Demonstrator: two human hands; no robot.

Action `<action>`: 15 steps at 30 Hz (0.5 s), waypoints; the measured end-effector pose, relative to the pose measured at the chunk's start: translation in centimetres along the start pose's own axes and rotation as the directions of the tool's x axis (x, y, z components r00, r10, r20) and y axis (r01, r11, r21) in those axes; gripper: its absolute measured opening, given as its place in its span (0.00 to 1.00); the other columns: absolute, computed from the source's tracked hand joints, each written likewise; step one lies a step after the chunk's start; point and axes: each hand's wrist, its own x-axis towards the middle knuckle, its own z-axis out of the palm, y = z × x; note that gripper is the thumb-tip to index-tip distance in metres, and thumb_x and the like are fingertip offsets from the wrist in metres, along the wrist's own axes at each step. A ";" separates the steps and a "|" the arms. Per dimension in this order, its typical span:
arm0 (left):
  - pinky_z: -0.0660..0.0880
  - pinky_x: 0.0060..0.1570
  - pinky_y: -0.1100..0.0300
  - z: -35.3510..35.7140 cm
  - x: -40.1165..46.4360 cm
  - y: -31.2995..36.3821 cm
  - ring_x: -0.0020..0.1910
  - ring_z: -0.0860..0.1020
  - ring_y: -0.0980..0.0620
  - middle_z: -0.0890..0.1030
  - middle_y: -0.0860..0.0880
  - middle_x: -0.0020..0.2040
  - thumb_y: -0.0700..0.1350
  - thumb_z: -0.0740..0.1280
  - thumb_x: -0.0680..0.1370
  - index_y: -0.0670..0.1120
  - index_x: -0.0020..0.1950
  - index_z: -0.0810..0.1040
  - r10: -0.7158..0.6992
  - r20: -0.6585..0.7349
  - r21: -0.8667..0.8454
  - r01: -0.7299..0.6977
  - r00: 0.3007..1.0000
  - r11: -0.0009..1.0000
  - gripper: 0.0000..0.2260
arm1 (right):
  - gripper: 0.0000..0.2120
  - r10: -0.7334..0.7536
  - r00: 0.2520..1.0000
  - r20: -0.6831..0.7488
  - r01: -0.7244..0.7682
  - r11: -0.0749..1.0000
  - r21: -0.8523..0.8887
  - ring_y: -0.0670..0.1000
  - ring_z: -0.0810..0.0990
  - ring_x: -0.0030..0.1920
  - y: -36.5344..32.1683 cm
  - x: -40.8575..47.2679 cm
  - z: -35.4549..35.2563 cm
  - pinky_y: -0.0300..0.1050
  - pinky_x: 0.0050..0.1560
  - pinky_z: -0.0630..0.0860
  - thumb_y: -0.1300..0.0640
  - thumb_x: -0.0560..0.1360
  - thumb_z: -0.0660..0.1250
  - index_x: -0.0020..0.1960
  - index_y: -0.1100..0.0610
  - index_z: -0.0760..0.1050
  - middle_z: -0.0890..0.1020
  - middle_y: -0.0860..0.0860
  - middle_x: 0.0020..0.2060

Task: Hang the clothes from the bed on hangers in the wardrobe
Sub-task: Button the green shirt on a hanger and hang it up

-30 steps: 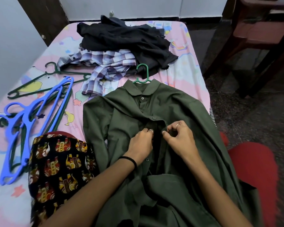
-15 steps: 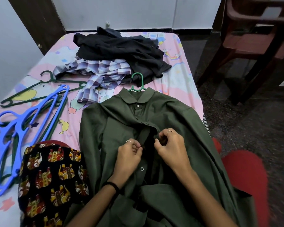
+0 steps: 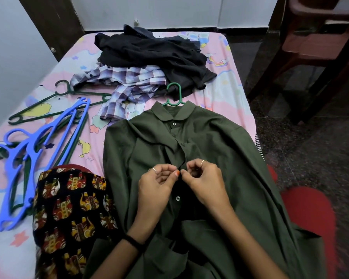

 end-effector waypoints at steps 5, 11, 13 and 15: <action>0.76 0.42 0.69 0.3 -0.1 0.3 0.38 0.81 0.58 0.83 0.49 0.37 0.33 0.71 0.73 0.47 0.43 0.81 -0.002 0.006 -0.033 0.002 1.000 0.999 0.09 | 0.07 0.012 1.000 -0.018 -0.011 1.000 0.024 0.39 0.74 0.30 0.1 -0.4 0.0 0.28 0.34 0.69 0.61 0.69 0.74 0.38 0.53 0.76 0.76 0.44 0.29; 0.77 0.42 0.67 0.7 0.1 -0.1 0.37 0.82 0.57 0.84 0.51 0.37 0.34 0.71 0.74 0.49 0.42 0.81 -0.012 -0.018 0.016 0.012 1.000 1.000 0.10 | 0.04 0.023 1.000 -0.007 -0.022 0.997 0.074 0.39 0.74 0.31 0.5 -0.6 0.0 0.28 0.35 0.71 0.61 0.71 0.73 0.41 0.55 0.78 0.78 0.46 0.30; 0.77 0.43 0.65 0.8 0.2 0.0 0.38 0.83 0.55 0.84 0.50 0.37 0.34 0.71 0.74 0.50 0.42 0.81 -0.016 -0.032 0.034 0.017 0.999 0.999 0.10 | 0.03 0.045 0.999 -0.002 -0.045 0.992 0.114 0.41 0.76 0.33 0.7 -0.5 0.1 0.32 0.38 0.73 0.60 0.71 0.73 0.42 0.56 0.79 0.80 0.47 0.32; 0.78 0.44 0.63 0.9 0.3 0.0 0.39 0.83 0.54 0.84 0.48 0.39 0.35 0.71 0.74 0.50 0.42 0.81 -0.020 -0.044 0.048 0.022 0.999 0.999 0.10 | 0.00 0.068 0.998 0.011 -0.069 0.984 0.167 0.42 0.79 0.34 0.8 -0.5 0.2 0.34 0.39 0.75 0.60 0.73 0.71 0.44 0.57 0.81 0.82 0.47 0.33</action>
